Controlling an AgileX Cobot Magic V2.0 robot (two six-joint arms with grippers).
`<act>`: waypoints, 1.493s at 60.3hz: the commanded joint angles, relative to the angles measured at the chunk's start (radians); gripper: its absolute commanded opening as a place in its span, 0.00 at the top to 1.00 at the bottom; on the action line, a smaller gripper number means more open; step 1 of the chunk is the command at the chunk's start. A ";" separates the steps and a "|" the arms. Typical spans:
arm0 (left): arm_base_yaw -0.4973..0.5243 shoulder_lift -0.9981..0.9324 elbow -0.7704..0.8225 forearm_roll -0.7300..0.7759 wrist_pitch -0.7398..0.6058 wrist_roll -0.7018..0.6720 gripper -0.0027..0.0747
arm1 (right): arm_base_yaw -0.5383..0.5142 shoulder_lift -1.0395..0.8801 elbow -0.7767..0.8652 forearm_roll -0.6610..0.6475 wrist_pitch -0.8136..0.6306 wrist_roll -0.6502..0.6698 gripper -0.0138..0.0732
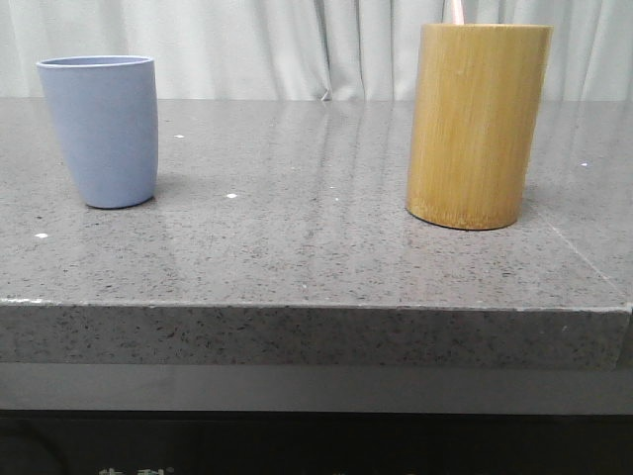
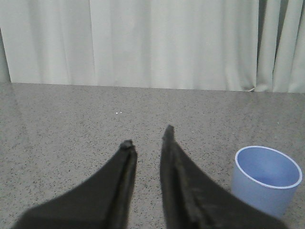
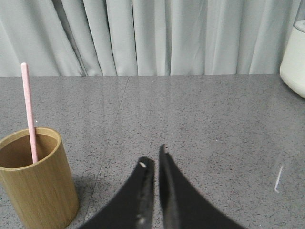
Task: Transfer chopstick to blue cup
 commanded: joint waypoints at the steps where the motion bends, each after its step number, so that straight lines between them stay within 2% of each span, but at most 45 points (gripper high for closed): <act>1: 0.001 0.011 -0.035 -0.003 -0.082 -0.010 0.37 | -0.007 0.014 -0.034 -0.009 -0.076 0.000 0.47; 4: 0.001 0.011 -0.033 -0.003 -0.086 -0.010 0.21 | -0.007 0.014 -0.034 -0.009 -0.076 0.000 0.31; 7: 0.001 0.011 -0.033 -0.003 -0.086 -0.010 0.11 | -0.007 0.014 -0.034 -0.009 -0.076 0.000 0.16; 9: 0.001 0.011 -0.033 -0.003 -0.086 -0.010 0.07 | -0.007 0.014 -0.034 -0.009 -0.076 0.000 0.09; 13: 0.001 0.011 -0.033 -0.003 -0.086 -0.010 0.07 | -0.007 0.014 -0.034 -0.009 -0.076 0.000 0.13; 23: 0.001 0.018 -0.038 -0.032 -0.077 -0.010 0.07 | -0.007 0.014 -0.034 -0.009 -0.076 0.000 0.13; 30: -0.017 0.079 -0.092 -0.032 -0.004 0.003 0.07 | -0.007 0.014 -0.034 -0.009 -0.076 0.000 0.13; 41: -0.100 0.294 -0.260 -0.032 0.150 0.028 0.07 | -0.005 0.014 -0.034 -0.009 -0.077 0.000 0.13; 61: -0.252 0.696 -0.652 -0.026 0.522 0.028 0.07 | 0.005 0.014 -0.034 -0.008 -0.079 0.000 0.13; 73: -0.276 0.880 -0.813 -0.026 0.621 0.028 0.07 | 0.013 0.014 -0.034 -0.008 -0.079 0.000 0.13; 90: -0.278 1.067 -0.893 -0.024 0.707 0.028 0.07 | 0.013 0.014 -0.034 -0.008 -0.079 0.000 0.13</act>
